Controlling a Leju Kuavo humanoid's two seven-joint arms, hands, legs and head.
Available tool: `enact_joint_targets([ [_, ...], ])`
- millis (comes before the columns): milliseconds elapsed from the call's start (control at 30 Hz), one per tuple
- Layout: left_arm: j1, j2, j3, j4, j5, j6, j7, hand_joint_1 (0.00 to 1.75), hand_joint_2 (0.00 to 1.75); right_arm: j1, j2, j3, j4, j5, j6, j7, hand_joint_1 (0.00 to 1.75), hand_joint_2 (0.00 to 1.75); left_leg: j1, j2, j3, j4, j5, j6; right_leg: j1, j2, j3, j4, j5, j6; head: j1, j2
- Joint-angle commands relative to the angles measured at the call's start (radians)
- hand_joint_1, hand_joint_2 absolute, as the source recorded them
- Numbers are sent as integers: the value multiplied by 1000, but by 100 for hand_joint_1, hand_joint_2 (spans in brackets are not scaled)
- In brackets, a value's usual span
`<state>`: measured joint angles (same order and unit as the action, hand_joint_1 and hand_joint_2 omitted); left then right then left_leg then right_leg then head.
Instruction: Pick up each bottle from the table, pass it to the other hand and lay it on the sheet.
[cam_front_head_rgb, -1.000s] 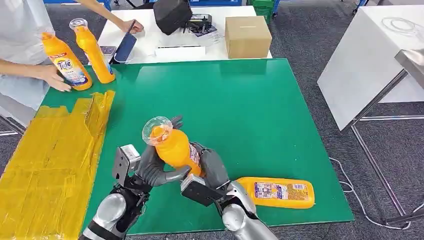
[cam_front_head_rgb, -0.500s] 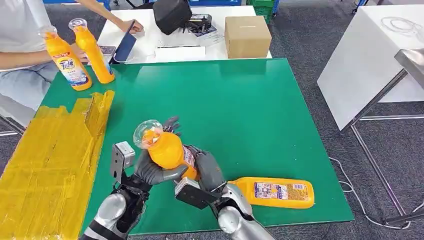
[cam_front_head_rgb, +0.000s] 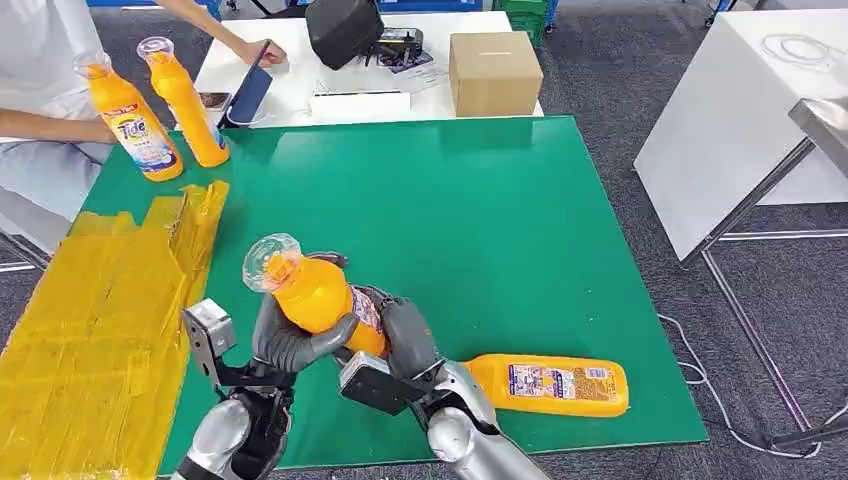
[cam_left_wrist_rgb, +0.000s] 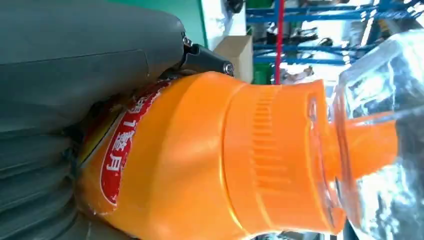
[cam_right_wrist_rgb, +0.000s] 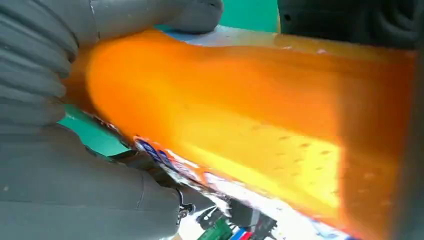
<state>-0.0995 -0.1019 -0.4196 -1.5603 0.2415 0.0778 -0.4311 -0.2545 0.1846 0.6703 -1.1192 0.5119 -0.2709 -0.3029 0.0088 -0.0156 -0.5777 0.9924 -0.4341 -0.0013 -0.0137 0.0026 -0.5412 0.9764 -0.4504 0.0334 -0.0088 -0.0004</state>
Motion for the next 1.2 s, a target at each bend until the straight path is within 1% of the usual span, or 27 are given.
enact_joint_targets([
  [33, -29, -10, 36, -37, 10, 31, -26, 175, 175, -21, -36, 4, 64, -39, -17, -11, 175, 175, 1, 0, 3, 0, -1, 0, 1, -2, 4, -2, 0, -1, -1, 0],
  [100, -29, -8, 31, -30, 4, 35, -28, 175, 175, -18, -39, -5, 55, -47, -26, -14, 175, 175, 0, -1, 1, 0, 0, 0, 1, -2, 2, -1, 0, -1, 0, 0],
  [233, -30, 2, 19, -22, -21, 47, -42, 175, 175, -6, -48, -30, 22, -65, -48, -24, 175, 175, 1, -1, 3, 0, -1, 1, 1, -3, 4, -2, -1, -1, 0, 0],
  [267, -33, 8, 15, -19, -45, 62, -51, 175, 175, 1, -52, -41, 1, -70, -63, -33, 80, 175, 0, -1, 2, -1, 0, 0, 1, -3, 3, -2, -1, -1, 0, 0],
  [300, -36, 15, 13, -17, -70, 77, -55, 175, 175, 7, -54, -47, -13, -73, -72, -41, 80, 175, 1, -2, 3, -1, -1, 1, 1, -3, 5, -2, -1, -1, 0, 0],
  [333, -40, 24, 11, -14, -97, 92, -58, 175, 175, 16, -57, -55, -38, -77, -81, -45, 0, 175, 1, -2, 2, 0, 0, 0, 1, -4, 4, -2, -1, -1, 0, 0],
  [400, -56, 46, 17, -8, -167, 136, -73, 175, 175, 37, -68, -74, -105, -88, -104, -69, 0, 175, 1, -2, 3, 0, 0, 0, 1, -4, 4, -2, -1, -1, 0, 0],
  [467, -84, 78, 35, 13, -457, 356, -107, 175, 175, 71, -79, -96, -211, -106, -128, -109, 0, 175, 1, -3, 3, 0, -1, 0, 1, -4, 4, -2, -1, -1, 0, 0],
  [500, -86, 83, 49, 15, -456, 353, -108, 175, 175, 85, -87, -97, -255, -105, -120, -96, 0, 175, 0, -2, 1, 0, 0, 0, 0, -3, 2, -1, -1, -1, 0, 0],
  [533, -97, 101, 59, 38, -650, 465, -89, 175, 175, 96, -87, -105, -288, -112, -129, -114, 0, 175, 0, -2, 1, 0, 0, 0, 1, -3, 2, 0, -1, -1, 0, 0],
  [567, -114, 119, 77, 72, -866, 558, -27, 175, 175, 113, -96, -115, -343, -117, -145, -131, 0, 175, 1, -1, 1, 0, -1, 0, 1, -2, 2, 0, -1, -1, 0, 0],
  [600, -119, 122, 88, 77, -864, 560, -29, 175, 175, 124, -104, -118, -377, -117, -144, -126, 0, 175, 0, -1, 0, 0, 0, 0, 0, -1, 0, 0, 0, -1, 0, 0],
  [700, -122, 123, 92, 82, -864, 558, -30, 175, 175, 127, -107, -119, -388, -117, -139, -121, 0, 175, 0, -2, 1, 0, 0, 0, 0, -3, 2, -1, -1, -1, 0, 0],
  [733, -124, 124, 99, 98, -947, 595, -9, 175, 175, 130, -106, -122, -391, -121, -143, -128, 0, 175, 1, -2, 3, 0, -1, 0, 1, -3, 4, -1, -1, -2, 0, 0],
  [767, -132, 131, 122, 131, -1128, 620, 71, 175, 175, 140, -108, -131, -419, -142, -153, -155, 0, 175, 1, -2, 2, 0, -1, 0, 1, -3, 4, -1, -1, -1, 0, 0],
  [800, -143, 143, 128, 156, -1197, 619, 110, 175, 175, 152, -116, -137, -452, -150, -158, -162, 0, 175, 1, -1, 2, -1, 0, 0, 1, -2, 3, -1, 0, -1, 0, 0],
  [833, -156, 164, 161, 196, -1351, 620, 178, 175, 175, 164, -125, -144, -493, -171, -154, -169, 0, 175, 0, 0, 1, -1, 0, 0, 0, -1, 2, -1, 0, -1, 0, 0],
  [867, -169, 181, 209, 231, -1528, 620, 234, 175, 175, 176, -136, -152, -537, -181, -148, -169, 0, 175, 1, 0, 3, -1, -1, 0, 1, -2, 4, -1, -1, -1, 0, 0],
  [900, -177, 194, 231, 259, -1590, 620, 255, 175, 175, 183, -144, -158, -563, -188, -146, -171, 0, 175, 1, 0, 4, -1, -1, 0, 1, -2, 5, -2, -1, -2, 0, 0],
  [933, -195, 220, 242, 334, -1652, 620, 288, 175, 175, 189, -148, -168, -585, -192, -148, -171, 0, 175, 0, -1, 2, -1, 0, 0, 0, -2, 2, 0, 0, -1, 0, 0],
  [967, -224, 257, 231, 422, -1657, 613, 303, 175, 175, 194, -152, -177, -607, -204, -141, -174, 0, 175, 0, -1, 3, -1, 0, 0, 1, -2, 4, -1, -1, -2, 0, 0],
  [1000, -246, 278, 228, 481, -1679, 581, 330, 175, 175, 196, -151, -186, -618, -208, -140, -177, 0, 175, 0, 0, 3, -1, 0, 0, 0, -1, 3, -1, 0, -1, 0, 0],
  [1033, -274, 309, 209, 541, -1752, 546, 374, 175, 175, 199, -148, -196, -630, -205, -142, -181, 0, 175, 0, 1, 4, -2, 0, 0, 1, -1, 5, -2, 0, -2, 0, 0],
  [1067, -299, 322, 198, 592, -1787, 534, 402, 175, 175, 198, -147, -201, -635, -205, -138, -180, 0, 175, 0, -1, 3, -2, 0, 0, 0, -2, 4, -1, 0, -1, 0, 0],
  [1133, -313, 326, 193, 618, -1784, 525, 404, 175, 175, 196, -144, -202, -633, -205, -135, -180, 0, 175, 0, 0, 2, -1, 0, 0, 0, -1, 1, 0, 0, -1, 0, 0],
  [1167, -338, 338, 176, 658, -1797, 468, 417, 175, 175, 193, -142, -204, -631, -206, -131, -180, 0, 175, 1, 0, 3, -1, 0, 0, 1, -1, 2, -1, 0, -2, 0, 0],
  [1200, -349, 346, 172, 675, -1809, 451, 425, 175, 175, 191, -141, -203, -628, -206, -129, -180, 0, 175, 2, 0, 4, -1, 0, -1, 2, -1, 4, -1, 0, -2, 0, 0],
])
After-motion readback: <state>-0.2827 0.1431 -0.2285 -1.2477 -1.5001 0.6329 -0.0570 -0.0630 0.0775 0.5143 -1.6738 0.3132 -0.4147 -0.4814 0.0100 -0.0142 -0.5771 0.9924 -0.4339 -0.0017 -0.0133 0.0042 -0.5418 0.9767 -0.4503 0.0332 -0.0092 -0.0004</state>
